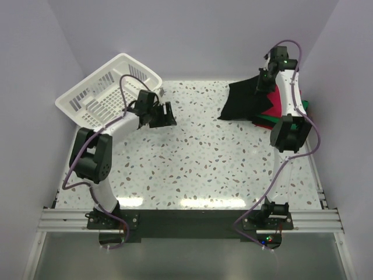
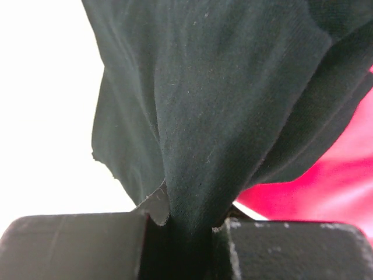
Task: Fold and stack the t-shirts
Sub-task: Neatly place the folded tshirt to the corner
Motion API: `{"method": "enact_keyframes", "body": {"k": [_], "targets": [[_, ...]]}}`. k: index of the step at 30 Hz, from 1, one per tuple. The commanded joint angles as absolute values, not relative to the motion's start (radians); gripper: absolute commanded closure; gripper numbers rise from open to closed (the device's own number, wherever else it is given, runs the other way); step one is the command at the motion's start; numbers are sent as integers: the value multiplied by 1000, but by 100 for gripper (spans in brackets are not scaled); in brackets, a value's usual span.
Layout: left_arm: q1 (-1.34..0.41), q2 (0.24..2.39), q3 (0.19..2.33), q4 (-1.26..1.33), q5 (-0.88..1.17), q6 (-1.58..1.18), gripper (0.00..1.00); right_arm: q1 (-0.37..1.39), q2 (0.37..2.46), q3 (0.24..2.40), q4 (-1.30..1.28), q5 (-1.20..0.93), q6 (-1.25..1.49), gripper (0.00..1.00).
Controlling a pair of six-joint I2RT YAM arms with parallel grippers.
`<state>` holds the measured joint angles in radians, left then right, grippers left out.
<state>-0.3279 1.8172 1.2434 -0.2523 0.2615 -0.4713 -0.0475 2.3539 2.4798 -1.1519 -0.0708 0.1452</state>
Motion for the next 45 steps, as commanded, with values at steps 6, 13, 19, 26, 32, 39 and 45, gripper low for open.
{"method": "enact_keyframes", "body": {"k": [6, 13, 19, 26, 32, 39, 45], "targets": [[-339, 1738, 1192, -199, 262, -485, 26, -156, 2223, 2583, -1042, -185, 262, 100], [-350, 1732, 1174, -196, 258, -485, 26, -225, 2207, 2603, -1026, -334, 304, 100], [-360, 1733, 1172, -209, 250, -476, 26, -267, 2180, 2586, -1012, -454, 347, 100], [-373, 1727, 1161, -216, 245, -471, 26, -317, 2146, 2523, -1026, -483, 334, 100], [-377, 1712, 1146, -215, 245, -466, 26, -342, 2157, 2464, -1069, -428, 273, 100], [-379, 1675, 1140, -233, 245, -453, 26, -348, 2174, 2421, -1118, -217, 212, 100], [-379, 1631, 1140, -258, 244, -440, 26, -354, 2203, 2448, -1181, -25, 215, 83]]}}
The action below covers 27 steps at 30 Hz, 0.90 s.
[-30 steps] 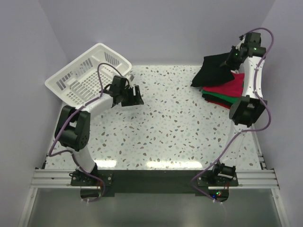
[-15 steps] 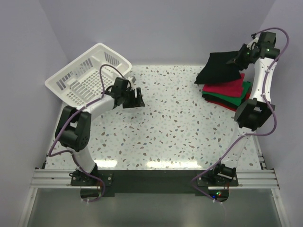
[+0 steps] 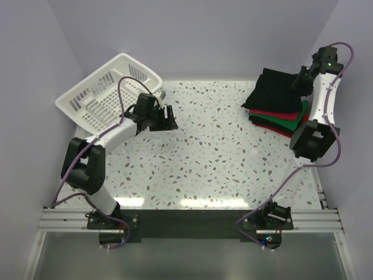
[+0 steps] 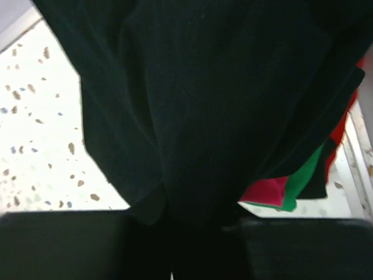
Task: Fold and stack the t-shirts
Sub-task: Neatly place the folded tshirt to the corner, then reset both grippers
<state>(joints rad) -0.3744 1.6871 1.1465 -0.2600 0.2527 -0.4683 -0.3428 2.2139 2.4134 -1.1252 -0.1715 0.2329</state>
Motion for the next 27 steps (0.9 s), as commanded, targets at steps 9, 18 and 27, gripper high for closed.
{"method": "enact_keyframes", "body": {"k": [9, 18, 27], "targets": [[-390, 1552, 1141, -299, 224, -420, 26, -353, 2051, 2218, -1140, 182, 241, 1], [-407, 1422, 1075, -287, 150, -443, 25, -347, 1640, 1799, -857, 117, 261, 1], [-411, 1223, 967, -258, -37, -494, 25, -112, 1286, 1265, -579, -63, 248, 1]]}}
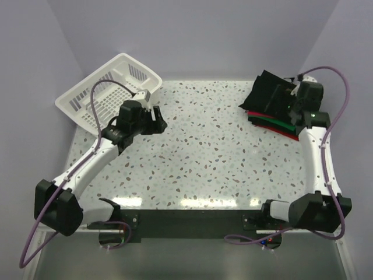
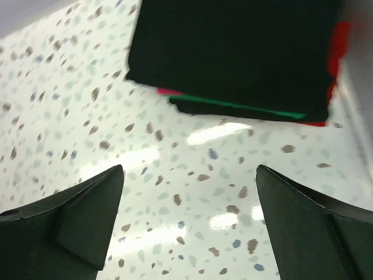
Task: Fold and stack the t-shirts
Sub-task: Reset both grippers
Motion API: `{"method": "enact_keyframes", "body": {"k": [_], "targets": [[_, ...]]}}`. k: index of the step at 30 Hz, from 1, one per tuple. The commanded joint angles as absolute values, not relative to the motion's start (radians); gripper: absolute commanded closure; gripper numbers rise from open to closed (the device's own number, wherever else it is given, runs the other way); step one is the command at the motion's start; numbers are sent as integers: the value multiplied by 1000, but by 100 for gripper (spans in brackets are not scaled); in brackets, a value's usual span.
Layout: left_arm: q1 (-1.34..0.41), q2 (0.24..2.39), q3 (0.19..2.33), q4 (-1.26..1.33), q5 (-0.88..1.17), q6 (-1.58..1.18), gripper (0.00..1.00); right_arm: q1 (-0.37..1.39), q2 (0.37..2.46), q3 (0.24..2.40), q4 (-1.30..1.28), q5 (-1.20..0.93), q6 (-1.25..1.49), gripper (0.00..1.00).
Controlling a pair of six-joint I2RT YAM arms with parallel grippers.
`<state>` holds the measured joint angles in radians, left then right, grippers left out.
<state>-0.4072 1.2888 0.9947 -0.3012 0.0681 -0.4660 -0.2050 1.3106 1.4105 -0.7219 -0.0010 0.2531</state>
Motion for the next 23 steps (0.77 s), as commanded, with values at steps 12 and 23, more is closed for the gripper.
{"method": "enact_keyframes", "body": {"k": [12, 23], "targets": [[-411, 1036, 841, -235, -135, -495, 24, 166, 1052, 784, -380, -87, 351, 1], [-411, 942, 805, -290, -230, -466, 23, 176, 977, 788, -394, -8, 324, 1]]}}
